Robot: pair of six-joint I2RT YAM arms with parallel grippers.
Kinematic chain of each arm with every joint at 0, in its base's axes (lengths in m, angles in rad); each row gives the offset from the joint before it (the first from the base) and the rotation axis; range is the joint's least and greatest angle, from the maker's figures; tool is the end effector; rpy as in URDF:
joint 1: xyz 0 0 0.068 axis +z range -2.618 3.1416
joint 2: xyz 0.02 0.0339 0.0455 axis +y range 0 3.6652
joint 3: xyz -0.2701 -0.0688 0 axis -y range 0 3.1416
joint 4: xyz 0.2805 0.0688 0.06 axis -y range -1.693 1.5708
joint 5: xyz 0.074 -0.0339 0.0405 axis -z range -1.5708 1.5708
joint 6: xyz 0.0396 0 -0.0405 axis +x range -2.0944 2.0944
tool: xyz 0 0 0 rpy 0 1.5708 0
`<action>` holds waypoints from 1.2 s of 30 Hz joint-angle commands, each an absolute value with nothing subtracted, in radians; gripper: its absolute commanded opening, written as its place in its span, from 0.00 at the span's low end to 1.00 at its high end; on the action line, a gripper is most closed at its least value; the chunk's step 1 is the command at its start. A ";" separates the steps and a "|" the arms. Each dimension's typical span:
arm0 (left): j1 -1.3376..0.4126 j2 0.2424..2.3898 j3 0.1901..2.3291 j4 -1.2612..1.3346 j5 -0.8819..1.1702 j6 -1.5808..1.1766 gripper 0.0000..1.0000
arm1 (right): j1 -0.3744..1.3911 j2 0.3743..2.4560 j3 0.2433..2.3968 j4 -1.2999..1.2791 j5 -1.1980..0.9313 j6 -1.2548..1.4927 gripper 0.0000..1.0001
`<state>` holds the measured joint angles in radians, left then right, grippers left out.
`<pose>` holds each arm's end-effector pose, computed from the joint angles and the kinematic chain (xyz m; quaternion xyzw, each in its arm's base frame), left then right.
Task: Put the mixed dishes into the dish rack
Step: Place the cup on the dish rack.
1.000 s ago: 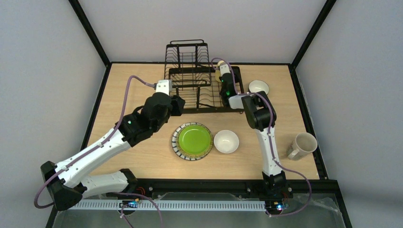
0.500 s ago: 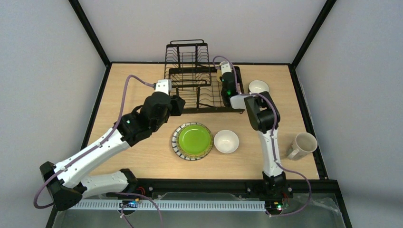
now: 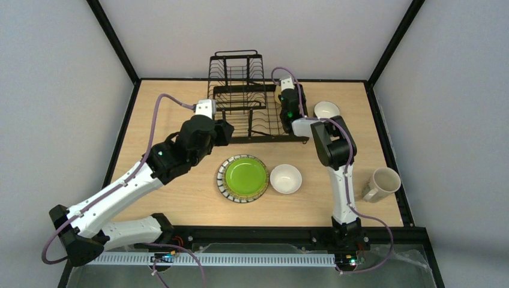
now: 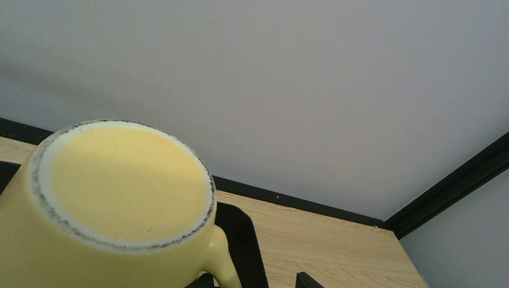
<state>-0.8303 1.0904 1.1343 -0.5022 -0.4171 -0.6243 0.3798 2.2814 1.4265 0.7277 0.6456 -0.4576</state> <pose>0.1951 -0.1897 0.3765 -0.0233 0.8377 -0.2121 0.5028 0.5014 0.1745 0.1326 -0.0979 0.7356 -0.2623 0.6169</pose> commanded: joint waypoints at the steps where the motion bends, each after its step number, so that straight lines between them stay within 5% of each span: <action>1: -0.827 1.071 1.148 -0.519 -0.410 -0.638 0.96 | 0.385 2.241 1.428 0.714 0.630 -0.413 0.80; 13: -0.827 1.081 1.147 -0.504 -0.401 -0.626 0.96 | 0.385 2.263 1.487 0.628 0.635 -0.391 0.90; 36: -0.827 1.092 1.168 -0.508 -0.405 -0.616 0.97 | 0.385 2.227 1.500 0.578 0.654 -0.334 0.92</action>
